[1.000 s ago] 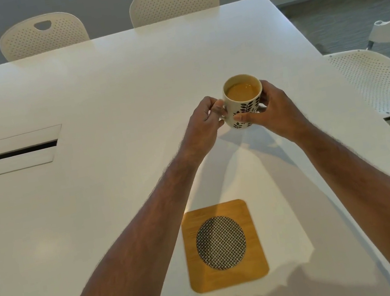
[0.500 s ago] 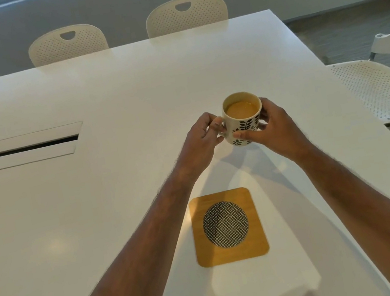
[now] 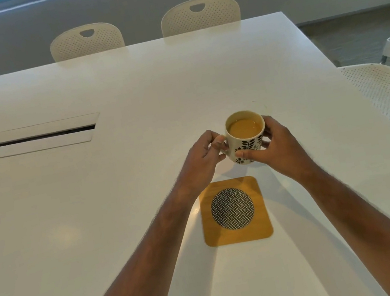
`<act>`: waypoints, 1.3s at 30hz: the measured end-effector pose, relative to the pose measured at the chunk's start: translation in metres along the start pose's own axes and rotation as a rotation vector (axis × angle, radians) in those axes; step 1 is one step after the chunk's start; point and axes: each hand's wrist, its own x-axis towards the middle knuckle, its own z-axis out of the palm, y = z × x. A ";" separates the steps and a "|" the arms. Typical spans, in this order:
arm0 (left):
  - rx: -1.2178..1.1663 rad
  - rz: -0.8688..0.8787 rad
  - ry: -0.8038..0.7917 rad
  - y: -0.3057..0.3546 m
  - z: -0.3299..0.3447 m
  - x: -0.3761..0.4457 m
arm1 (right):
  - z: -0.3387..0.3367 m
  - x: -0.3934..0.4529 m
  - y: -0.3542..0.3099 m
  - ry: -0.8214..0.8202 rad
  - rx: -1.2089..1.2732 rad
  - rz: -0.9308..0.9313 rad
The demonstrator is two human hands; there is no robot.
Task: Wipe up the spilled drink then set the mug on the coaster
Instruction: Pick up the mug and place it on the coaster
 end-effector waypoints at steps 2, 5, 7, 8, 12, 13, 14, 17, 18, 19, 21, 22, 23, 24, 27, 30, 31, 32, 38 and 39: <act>-0.016 -0.001 -0.005 -0.003 -0.003 -0.010 | 0.005 -0.008 -0.002 -0.011 0.019 0.014; -0.026 -0.009 -0.010 -0.007 -0.007 -0.023 | 0.012 -0.020 -0.006 -0.019 0.047 0.036; -0.027 -0.013 -0.006 -0.010 -0.008 -0.032 | 0.017 -0.028 -0.007 -0.026 0.052 0.043; -0.028 -0.015 -0.002 -0.011 -0.009 -0.036 | 0.019 -0.032 -0.008 -0.030 0.053 0.047; -0.012 -0.022 0.012 -0.014 -0.010 -0.051 | 0.025 -0.045 -0.009 -0.040 0.055 0.064; -0.007 -0.023 0.013 -0.015 -0.010 -0.054 | 0.027 -0.048 -0.009 -0.043 0.057 0.070; -0.006 -0.025 0.012 -0.016 -0.010 -0.058 | 0.028 -0.051 -0.010 -0.045 0.056 0.076; -0.023 -0.036 0.006 -0.018 -0.010 -0.068 | 0.032 -0.059 -0.012 -0.046 0.049 0.091; -0.036 -0.041 0.004 -0.019 -0.010 -0.071 | 0.033 -0.062 -0.012 -0.046 0.051 0.095; -0.046 -0.045 0.002 -0.020 -0.010 -0.074 | 0.034 -0.064 -0.012 -0.046 0.052 0.099; -0.050 -0.053 0.004 -0.021 -0.011 -0.079 | 0.036 -0.069 -0.012 -0.050 0.044 0.111; -0.045 -0.057 0.006 -0.022 -0.011 -0.081 | 0.037 -0.072 -0.011 -0.054 0.037 0.117; -0.038 -0.059 0.007 -0.023 -0.011 -0.084 | 0.039 -0.074 -0.010 -0.057 0.031 0.123; -0.033 -0.059 0.007 -0.024 -0.011 -0.086 | 0.040 -0.076 -0.010 -0.062 0.024 0.129; -0.018 -0.066 0.005 -0.025 -0.013 -0.093 | 0.045 -0.082 -0.009 -0.073 0.010 0.145; -0.004 -0.074 0.004 -0.026 -0.014 -0.098 | 0.048 -0.086 -0.007 -0.073 0.017 0.157; 0.001 -0.075 0.002 -0.026 -0.015 -0.100 | 0.049 -0.088 -0.007 -0.071 0.017 0.158; 0.002 -0.074 0.000 -0.026 -0.015 -0.101 | 0.050 -0.089 -0.006 -0.069 0.012 0.157; 0.008 -0.065 -0.005 -0.032 -0.017 -0.109 | 0.056 -0.096 -0.005 -0.069 -0.008 0.159; 0.014 -0.064 -0.006 -0.033 -0.018 -0.110 | 0.056 -0.097 -0.005 -0.070 -0.009 0.158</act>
